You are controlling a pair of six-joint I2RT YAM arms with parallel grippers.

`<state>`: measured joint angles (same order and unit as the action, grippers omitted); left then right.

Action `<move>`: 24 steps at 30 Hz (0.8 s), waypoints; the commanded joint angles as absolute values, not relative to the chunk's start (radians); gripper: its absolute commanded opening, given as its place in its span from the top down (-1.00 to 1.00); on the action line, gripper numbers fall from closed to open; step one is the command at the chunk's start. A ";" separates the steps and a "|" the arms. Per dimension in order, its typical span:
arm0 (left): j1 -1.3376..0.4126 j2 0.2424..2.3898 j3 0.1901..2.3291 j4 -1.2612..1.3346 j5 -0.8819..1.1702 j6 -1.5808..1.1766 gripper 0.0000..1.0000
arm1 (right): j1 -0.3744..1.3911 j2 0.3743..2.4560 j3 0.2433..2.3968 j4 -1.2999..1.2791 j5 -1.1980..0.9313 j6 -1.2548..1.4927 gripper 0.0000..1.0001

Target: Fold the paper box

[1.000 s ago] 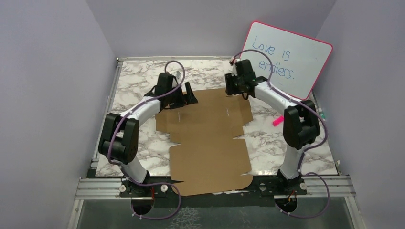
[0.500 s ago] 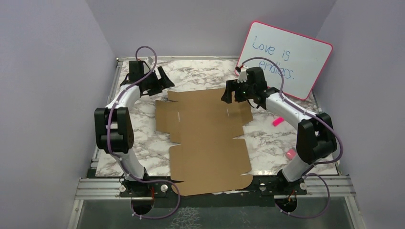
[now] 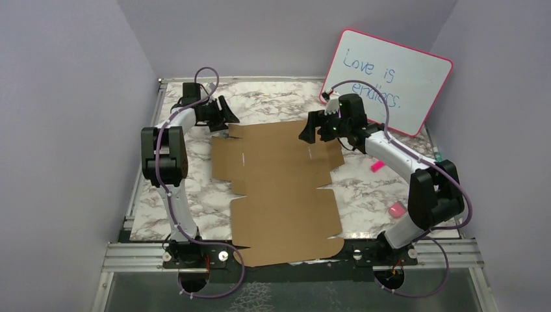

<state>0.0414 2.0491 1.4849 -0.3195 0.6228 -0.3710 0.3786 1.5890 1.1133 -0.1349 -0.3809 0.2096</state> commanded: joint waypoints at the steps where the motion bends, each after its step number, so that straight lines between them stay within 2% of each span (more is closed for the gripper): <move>1: 0.049 2.100 1.527 -0.344 0.705 -0.336 -0.20 | 0.381 1.568 1.104 -0.099 -0.417 0.212 -0.85; 6: 0.049 2.129 1.535 -0.345 0.724 -0.327 0.11 | 0.381 1.579 1.109 -0.091 -0.426 0.212 -0.85; 11: 0.049 2.122 1.542 -0.347 0.771 -0.299 0.50 | 0.382 1.595 1.131 -0.101 -0.463 0.188 -0.85; 20: 0.046 2.002 1.503 -0.347 0.786 -0.204 0.85 | 0.381 1.611 1.246 -0.211 -0.525 0.072 -0.92; 24: 0.043 1.948 1.485 -0.347 0.787 -0.186 0.92 | 0.382 1.628 1.329 -0.273 -0.550 -0.006 -0.93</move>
<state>0.0437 2.0483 1.5009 -0.3481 0.7464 -0.2417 0.3786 1.6081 1.2442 -0.1925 -0.4885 0.0982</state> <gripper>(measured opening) 0.057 0.963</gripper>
